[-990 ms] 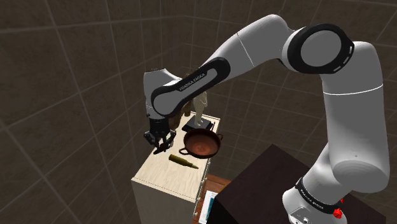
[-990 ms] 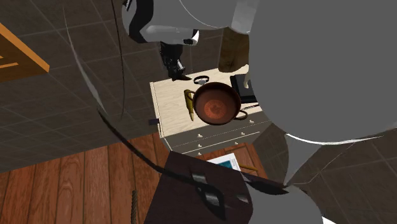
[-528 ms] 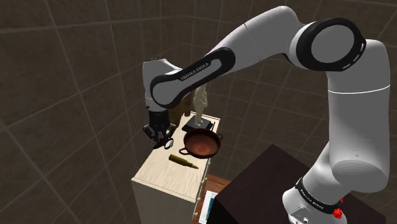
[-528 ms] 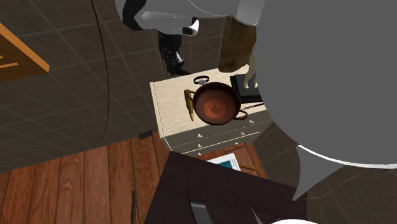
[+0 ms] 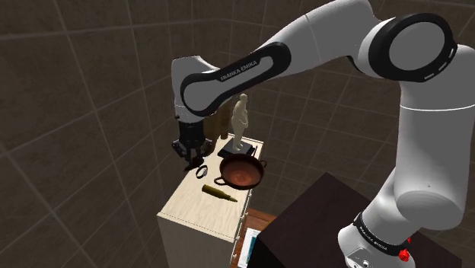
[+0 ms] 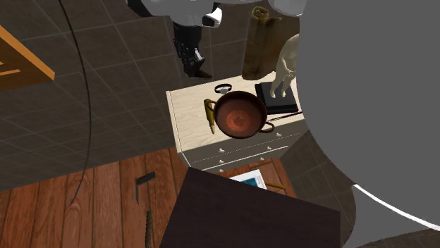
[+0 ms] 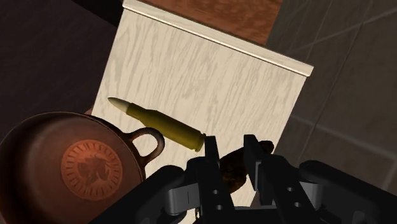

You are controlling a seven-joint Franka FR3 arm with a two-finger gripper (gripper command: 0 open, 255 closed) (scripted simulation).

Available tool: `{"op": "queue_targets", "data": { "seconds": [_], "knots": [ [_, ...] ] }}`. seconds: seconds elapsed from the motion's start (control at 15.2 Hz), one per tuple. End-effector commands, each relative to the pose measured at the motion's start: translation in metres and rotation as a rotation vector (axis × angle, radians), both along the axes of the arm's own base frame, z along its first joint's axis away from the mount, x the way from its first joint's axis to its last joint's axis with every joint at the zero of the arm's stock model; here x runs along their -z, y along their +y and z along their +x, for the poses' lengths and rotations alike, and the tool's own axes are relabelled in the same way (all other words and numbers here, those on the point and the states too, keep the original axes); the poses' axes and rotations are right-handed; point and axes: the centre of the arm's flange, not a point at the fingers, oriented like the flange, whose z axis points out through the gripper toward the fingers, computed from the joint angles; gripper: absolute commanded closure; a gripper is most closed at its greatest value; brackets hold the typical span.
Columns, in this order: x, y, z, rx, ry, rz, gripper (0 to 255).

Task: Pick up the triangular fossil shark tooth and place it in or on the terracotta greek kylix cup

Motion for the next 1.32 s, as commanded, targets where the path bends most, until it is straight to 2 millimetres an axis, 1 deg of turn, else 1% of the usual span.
{"op": "queue_targets", "data": {
  "seconds": [0.0, 0.59, 0.66, 1.25],
  "knots": [
    [-0.003, -0.017, -0.01, 0.0, 0.0, 0.0, 255],
    [-0.017, -0.119, -0.07, 0.0, 0.0, 0.0, 255],
    [-0.019, -0.137, -0.081, 0.0, 0.0, 0.0, 255],
    [0.029, -0.137, -0.081, 0.0, 0.0, 0.0, 255]
  ]
}}
